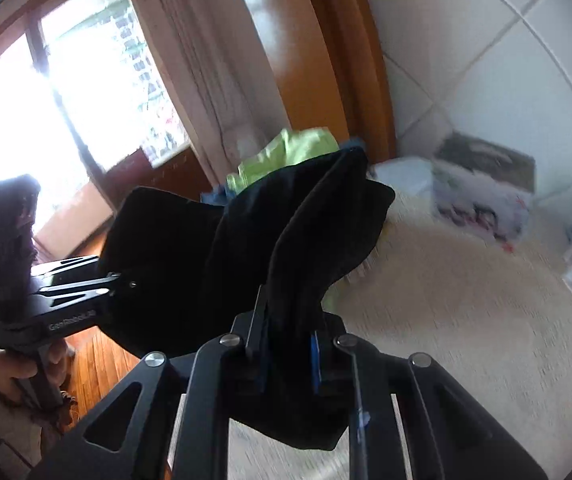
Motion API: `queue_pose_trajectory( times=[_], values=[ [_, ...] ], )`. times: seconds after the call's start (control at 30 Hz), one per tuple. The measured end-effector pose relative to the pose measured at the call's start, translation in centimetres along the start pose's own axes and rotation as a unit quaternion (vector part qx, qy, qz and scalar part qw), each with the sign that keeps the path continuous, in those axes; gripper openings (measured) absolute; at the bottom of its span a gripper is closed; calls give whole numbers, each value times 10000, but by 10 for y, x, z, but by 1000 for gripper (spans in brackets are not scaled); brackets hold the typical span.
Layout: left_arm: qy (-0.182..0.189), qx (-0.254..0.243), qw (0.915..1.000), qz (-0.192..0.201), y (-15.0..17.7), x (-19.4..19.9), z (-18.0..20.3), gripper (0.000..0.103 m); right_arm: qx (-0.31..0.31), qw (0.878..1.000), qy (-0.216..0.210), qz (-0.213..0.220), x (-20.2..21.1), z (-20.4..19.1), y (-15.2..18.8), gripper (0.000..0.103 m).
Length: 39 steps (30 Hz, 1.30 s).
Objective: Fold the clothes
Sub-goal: 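Carry the folded shirt with both grippers to the stack of clothes, then lower the shirt onto the clothes stack and open both grippers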
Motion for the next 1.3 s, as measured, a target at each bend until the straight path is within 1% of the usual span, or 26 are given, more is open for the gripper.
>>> queue_pose_trajectory(
  times=[0.1, 0.23, 0.33, 0.4, 0.53, 0.6, 0.63, 0.67, 0.73, 0.77, 0.8, 0.87, 0.93, 1.0, 1.07, 1.1, 1.13, 1.17, 1.2, 1.23, 1.3],
  values=[
    [137, -439, 9989, 62, -59, -14, -29, 26, -305, 9990, 124, 288, -24, 4, -48, 15],
    [308, -877, 9957, -34, -128, -40, -63, 26, -985, 9934, 177, 569, -58, 11, -103, 15],
    [540, -1070, 9924, -277, -166, -73, -82, 26, -1368, 9883, 339, 590, -86, 22, -128, 15],
    [729, -1144, 9896, -488, -181, -100, -93, 26, -1567, 9852, 441, 543, -105, 31, -137, 15],
    [988, -1161, 9844, -882, -186, -159, -111, 26, -1952, 9786, 559, 340, -143, 52, -135, 15],
    [1110, -1058, 9818, -1117, -178, -196, -123, 29, -2222, 9730, 589, 186, -166, 68, -123, 15],
    [1118, -972, 9818, -1186, -171, -212, -128, 30, -2379, 9692, 643, 46, -180, 78, -110, 16],
    [1117, -881, 9819, -1247, -164, -228, -134, 35, -2546, 9645, 697, -112, -196, 89, -96, 16],
    [1114, -699, 9818, -1369, -150, -260, -145, 51, -2820, 9563, 676, -378, -223, 102, -70, 17],
    [1098, -636, 9834, -1293, -148, -265, -149, 69, -2884, 9540, 709, -418, -232, 106, -61, 18],
    [1080, -578, 9852, -1195, -148, -268, -153, 81, -2850, 9543, 799, -414, -235, 108, -57, 17],
    [1081, -466, 9873, -1066, -149, -271, -155, 83, -2763, 9560, 907, -385, -236, 109, -57, 18],
    [923, -537, 9900, -926, -148, -263, -152, 86, -2706, 9571, 945, -420, -234, 108, -60, 18],
    [753, -623, 9921, -784, -146, -255, -149, 90, -2538, 9602, 1074, -447, -229, 104, -65, 22],
    [455, -777, 9947, -489, -152, -230, -145, 90, -2411, 9627, 1176, -360, -218, 100, -72, 33],
    [300, -856, 9953, -335, -156, -217, -143, 90, -2368, 9638, 1191, -272, -211, 97, -76, 36],
    [242, -874, 9955, -276, -153, -206, -140, 90, -2301, 9652, 1227, -177, -203, 93, -80, 44],
    [198, -883, 9956, -233, -149, -195, -136, 90, -2220, 9666, 1275, -79, -194, 88, -83, 56],
    [155, -891, 9957, -190, -146, -184, -133, 90, -2139, 9679, 1320, -4, -185, 84, -86, 62],
    [112, -900, 9958, -146, -142, -173, -129, 90, -2049, 9692, 1367, 67, -175, 79, -88, 66],
    [25, -917, 9958, -59, -135, -151, -122, 90, -1876, 9712, 1457, 201, -156, 69, -92, 68]
  ],
)
Point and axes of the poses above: each gripper's, at about its wrist camera, not at the fingertips, and x roughly against the way its jaws point, z to its right, y to its underside, the point moved 9 cm from there along -x, roughly the way its jaws point, and after that the axes turned 6 degrees about x, right-handed, at the moved point
